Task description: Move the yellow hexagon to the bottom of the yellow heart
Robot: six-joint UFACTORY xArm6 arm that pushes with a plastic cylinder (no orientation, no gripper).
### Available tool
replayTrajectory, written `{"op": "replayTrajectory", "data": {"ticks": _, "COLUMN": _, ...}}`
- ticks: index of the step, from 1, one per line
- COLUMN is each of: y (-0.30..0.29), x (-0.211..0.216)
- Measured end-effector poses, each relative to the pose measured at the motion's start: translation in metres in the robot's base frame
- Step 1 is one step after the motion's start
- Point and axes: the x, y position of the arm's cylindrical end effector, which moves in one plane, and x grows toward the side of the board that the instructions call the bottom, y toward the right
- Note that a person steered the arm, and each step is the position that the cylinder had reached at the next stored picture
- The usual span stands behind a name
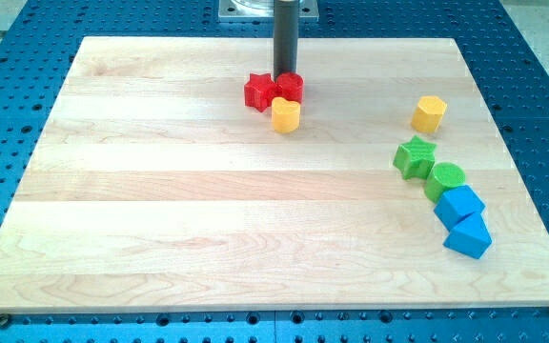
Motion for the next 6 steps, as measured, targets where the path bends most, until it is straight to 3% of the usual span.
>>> {"op": "replayTrajectory", "data": {"ticks": 1, "y": 0.041, "x": -0.020}}
{"op": "replayTrajectory", "data": {"ticks": 2, "y": 0.183, "x": -0.002}}
{"op": "replayTrajectory", "data": {"ticks": 3, "y": 0.241, "x": 0.063}}
{"op": "replayTrajectory", "data": {"ticks": 4, "y": 0.181, "x": 0.082}}
{"op": "replayTrajectory", "data": {"ticks": 5, "y": 0.080, "x": 0.080}}
{"op": "replayTrajectory", "data": {"ticks": 6, "y": 0.147, "x": 0.098}}
